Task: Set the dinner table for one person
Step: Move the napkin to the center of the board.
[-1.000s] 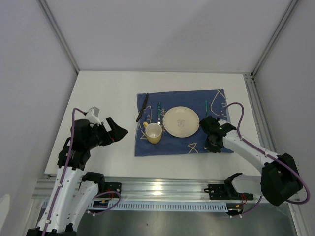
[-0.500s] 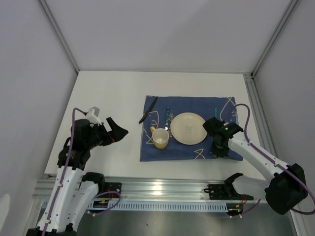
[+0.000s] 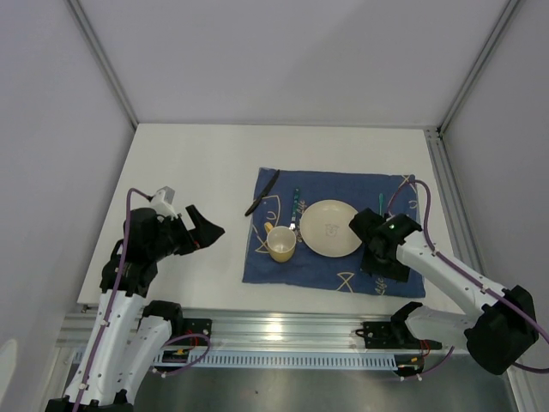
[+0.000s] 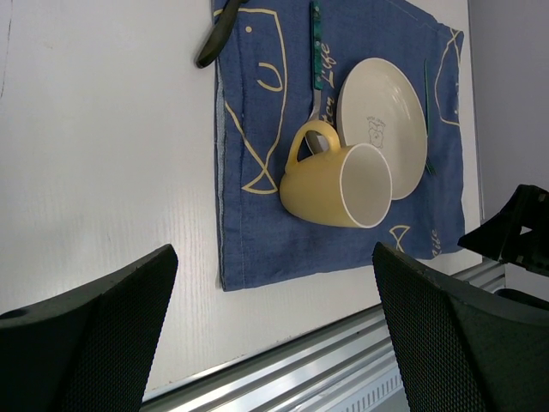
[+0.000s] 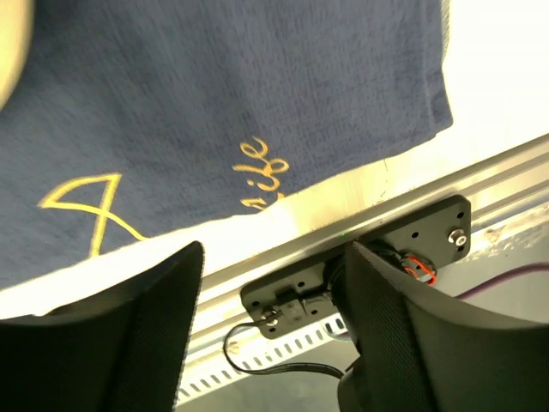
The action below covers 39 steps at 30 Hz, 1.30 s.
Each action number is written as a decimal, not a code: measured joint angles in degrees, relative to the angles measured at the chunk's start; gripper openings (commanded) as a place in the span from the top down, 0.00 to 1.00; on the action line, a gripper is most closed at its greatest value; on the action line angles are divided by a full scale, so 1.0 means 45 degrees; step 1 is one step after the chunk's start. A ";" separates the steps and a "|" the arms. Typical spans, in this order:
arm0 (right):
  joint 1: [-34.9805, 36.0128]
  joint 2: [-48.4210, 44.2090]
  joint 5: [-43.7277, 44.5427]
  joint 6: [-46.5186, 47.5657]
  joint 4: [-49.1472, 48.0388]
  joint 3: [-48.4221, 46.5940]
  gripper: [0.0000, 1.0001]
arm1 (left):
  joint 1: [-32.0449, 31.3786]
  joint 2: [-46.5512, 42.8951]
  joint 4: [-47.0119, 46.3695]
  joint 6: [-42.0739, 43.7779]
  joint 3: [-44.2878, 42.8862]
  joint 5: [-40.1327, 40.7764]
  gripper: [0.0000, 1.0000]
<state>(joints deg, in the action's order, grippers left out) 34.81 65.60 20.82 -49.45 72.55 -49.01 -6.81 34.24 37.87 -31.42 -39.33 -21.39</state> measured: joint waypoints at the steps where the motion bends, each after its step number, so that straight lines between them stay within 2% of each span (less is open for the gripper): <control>1: 0.0005 0.0000 0.0117 0.0015 0.0039 -0.0146 0.24 | 0.0000 0.0000 0.0000 0.0000 0.0000 -0.0010 0.01; 9: 0.0000 0.0034 0.0699 0.0277 -0.0481 -0.1379 0.29 | 0.0000 0.0073 -0.0010 0.0000 0.0000 -0.0044 0.01; 14: -0.0136 0.0826 0.0593 0.0685 -0.1953 -0.1710 0.29 | -0.0010 0.0534 -0.0117 -0.0010 -0.0068 0.0024 0.01; 18: -0.0165 0.1540 0.0389 0.1049 -0.3458 -0.1894 0.30 | -0.0034 0.1467 -0.0287 -0.0019 -0.0690 0.0767 0.01; 22: -0.0165 0.1540 0.0418 0.1316 -0.4289 -0.2521 0.31 | -0.0058 0.3181 -0.0471 0.0010 -0.2079 0.1909 0.01; 29: -0.0141 0.0967 0.0403 0.1802 -0.5076 -0.2710 0.32 | -0.0811 0.7815 -0.0063 0.0631 -0.5314 0.3546 0.01; 35: -0.0141 0.0534 0.0418 0.2433 -0.5260 -0.2608 0.32 | -0.1379 1.0040 0.0432 0.1137 -0.6567 0.3978 0.01; 39: -0.0170 0.0534 0.0500 0.2880 -0.5425 -0.2608 0.32 | -0.1739 1.2624 0.1365 0.1355 -0.8718 0.4595 0.01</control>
<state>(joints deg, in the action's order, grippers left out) 34.04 68.01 23.07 -36.49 48.14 -60.75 -14.63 91.05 44.01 -25.32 -78.56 -0.71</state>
